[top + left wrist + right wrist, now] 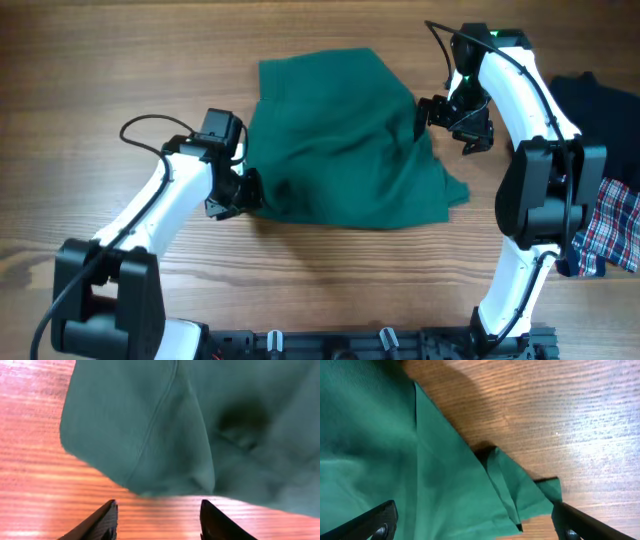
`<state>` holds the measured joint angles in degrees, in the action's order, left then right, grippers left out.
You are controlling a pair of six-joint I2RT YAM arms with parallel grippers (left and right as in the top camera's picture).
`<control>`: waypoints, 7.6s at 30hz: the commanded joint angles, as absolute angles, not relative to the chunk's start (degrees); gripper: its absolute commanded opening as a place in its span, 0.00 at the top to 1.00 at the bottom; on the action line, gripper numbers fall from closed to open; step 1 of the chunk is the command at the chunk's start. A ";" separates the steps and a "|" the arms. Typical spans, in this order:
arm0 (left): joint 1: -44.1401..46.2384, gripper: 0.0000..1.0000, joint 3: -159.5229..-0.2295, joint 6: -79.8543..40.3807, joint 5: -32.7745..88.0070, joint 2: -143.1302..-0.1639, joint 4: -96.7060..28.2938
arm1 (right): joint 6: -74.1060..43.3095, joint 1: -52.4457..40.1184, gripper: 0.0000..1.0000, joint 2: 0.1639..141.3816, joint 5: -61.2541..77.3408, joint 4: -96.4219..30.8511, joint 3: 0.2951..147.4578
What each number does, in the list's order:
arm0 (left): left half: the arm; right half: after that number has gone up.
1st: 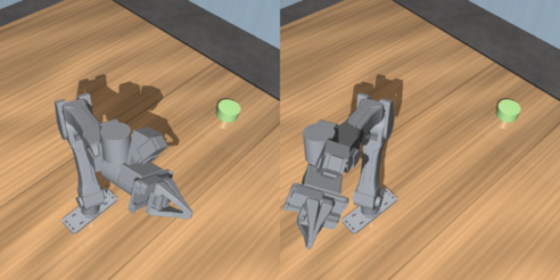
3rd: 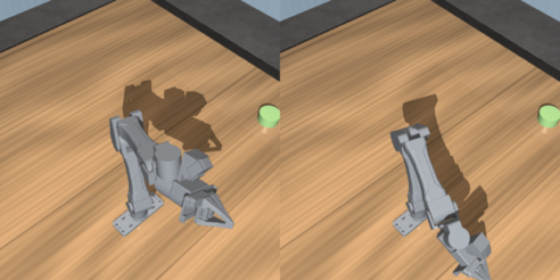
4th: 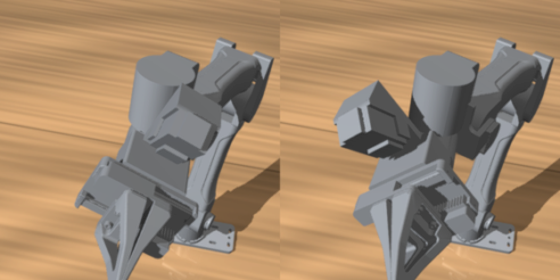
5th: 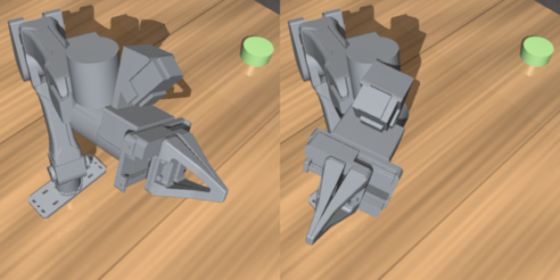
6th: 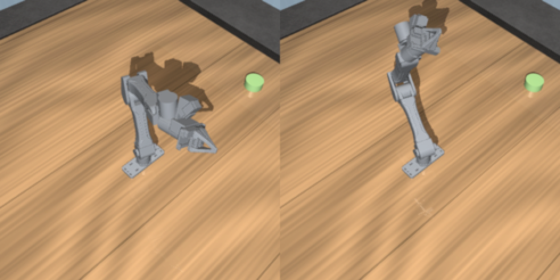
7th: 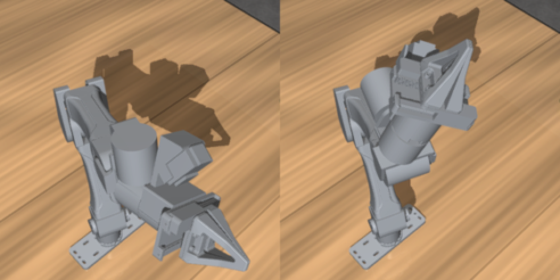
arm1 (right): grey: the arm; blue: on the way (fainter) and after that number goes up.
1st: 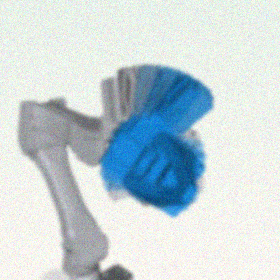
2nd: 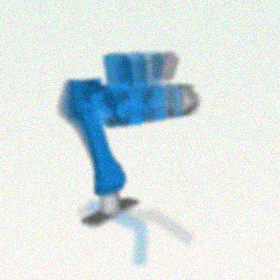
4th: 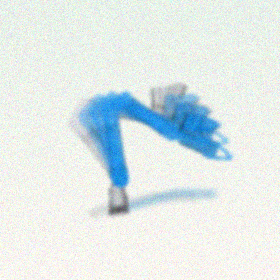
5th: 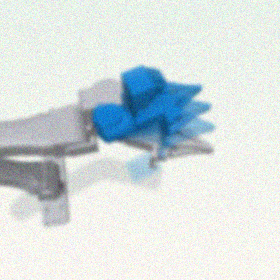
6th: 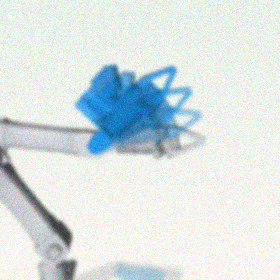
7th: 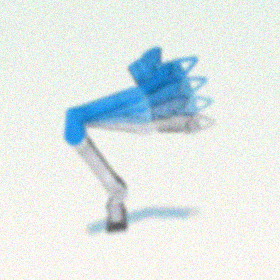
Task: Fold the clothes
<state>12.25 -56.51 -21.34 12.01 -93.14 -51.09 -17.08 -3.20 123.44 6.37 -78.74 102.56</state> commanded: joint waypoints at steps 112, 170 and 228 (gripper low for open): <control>7.86 0.96 -68.77 -18.17 9.50 -73.08 -40.03 | -18.35 -2.92 0.94 97.80 13.45 -75.33 108.05; 7.86 0.96 -68.75 -16.88 7.60 -73.28 -40.05 | -8.84 0.23 0.27 97.93 38.57 -49.32 53.45; 7.86 0.96 -84.16 -13.65 0.23 -68.45 -39.86 | -10.72 -5.63 0.96 94.21 18.81 -66.32 118.37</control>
